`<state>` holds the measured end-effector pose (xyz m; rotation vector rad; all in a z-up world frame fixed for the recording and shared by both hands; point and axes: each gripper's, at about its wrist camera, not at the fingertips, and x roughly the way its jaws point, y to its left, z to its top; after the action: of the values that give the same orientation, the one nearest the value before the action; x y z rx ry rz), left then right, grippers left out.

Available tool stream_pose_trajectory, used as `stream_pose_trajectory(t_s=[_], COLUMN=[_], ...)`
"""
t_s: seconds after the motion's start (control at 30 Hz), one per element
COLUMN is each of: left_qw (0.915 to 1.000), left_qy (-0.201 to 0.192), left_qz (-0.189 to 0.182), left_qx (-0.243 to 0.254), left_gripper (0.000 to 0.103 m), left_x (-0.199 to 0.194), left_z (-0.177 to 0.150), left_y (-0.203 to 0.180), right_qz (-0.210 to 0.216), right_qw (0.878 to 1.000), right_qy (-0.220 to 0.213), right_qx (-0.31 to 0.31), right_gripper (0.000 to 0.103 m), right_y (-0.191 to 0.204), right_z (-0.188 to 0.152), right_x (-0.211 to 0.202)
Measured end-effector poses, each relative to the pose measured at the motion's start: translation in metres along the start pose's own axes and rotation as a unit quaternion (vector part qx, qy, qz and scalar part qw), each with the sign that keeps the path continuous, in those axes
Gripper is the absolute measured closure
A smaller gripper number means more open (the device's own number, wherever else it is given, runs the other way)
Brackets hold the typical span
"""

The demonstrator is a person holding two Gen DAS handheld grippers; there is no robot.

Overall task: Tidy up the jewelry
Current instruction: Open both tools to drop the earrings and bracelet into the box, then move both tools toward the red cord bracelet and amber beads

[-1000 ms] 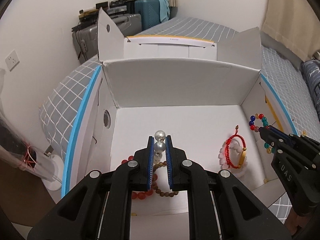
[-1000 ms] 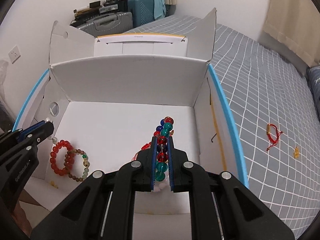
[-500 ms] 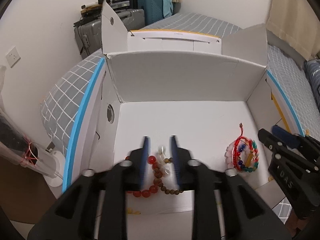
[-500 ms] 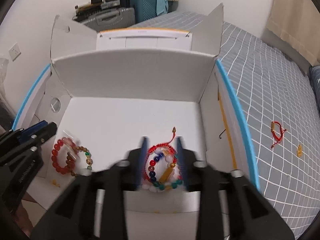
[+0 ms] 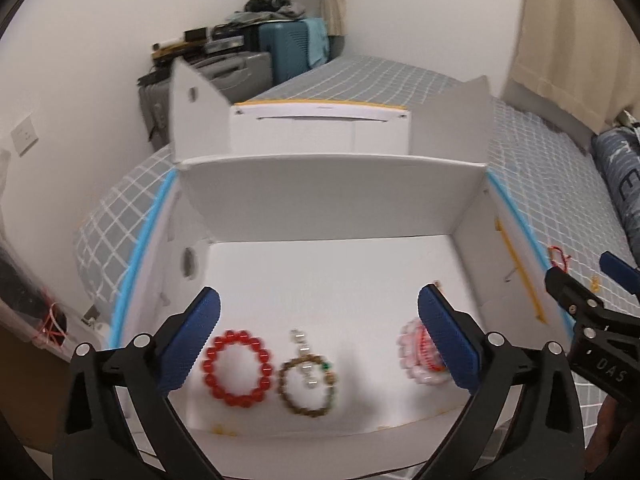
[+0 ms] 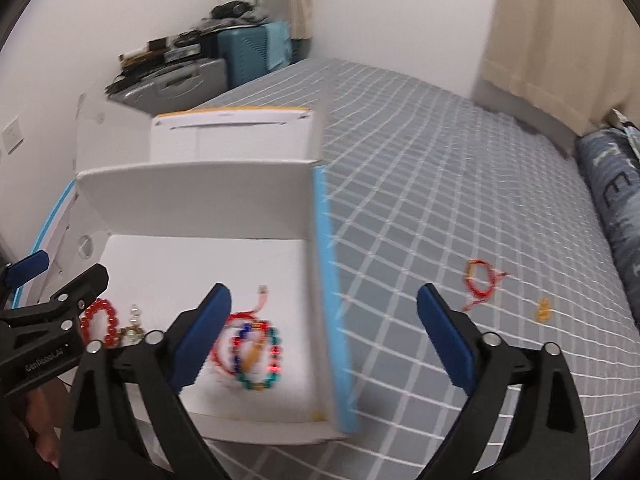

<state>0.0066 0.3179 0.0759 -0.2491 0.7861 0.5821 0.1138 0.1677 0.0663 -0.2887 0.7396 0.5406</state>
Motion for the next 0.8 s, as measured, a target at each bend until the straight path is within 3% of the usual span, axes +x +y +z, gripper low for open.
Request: stream_pose_trajectory(t_s=[0.2,0.47,0.8], left_qw=[0.9995,0.9927,0.9824], left_qy=[-0.009,0.007,0.029], left_qz=[-0.027,-0.113,-0.140], left_qx=[0.012,0.042,0.120], left_gripper=[0.006,0.006,0.006], left_x=[-0.004,-0.001,0.041], left_z=[0.012,0.029,0.039], left_y=[-0.048,-0.148,-0.285], right_qz=[-0.025,-0.071,-0.099], right_qw=[0.999,0.995,0.989], right_qy=[-0.002,0.006,0.030], right_qx=[0.032,0.063,0.102], right_gripper=[0.008,0.007,0.007], right_y=[-0.065,-0.152,-0.254], right_z=[-0.002,-0.016,-0.038], right_x=[-0.008,-0.005,0.030])
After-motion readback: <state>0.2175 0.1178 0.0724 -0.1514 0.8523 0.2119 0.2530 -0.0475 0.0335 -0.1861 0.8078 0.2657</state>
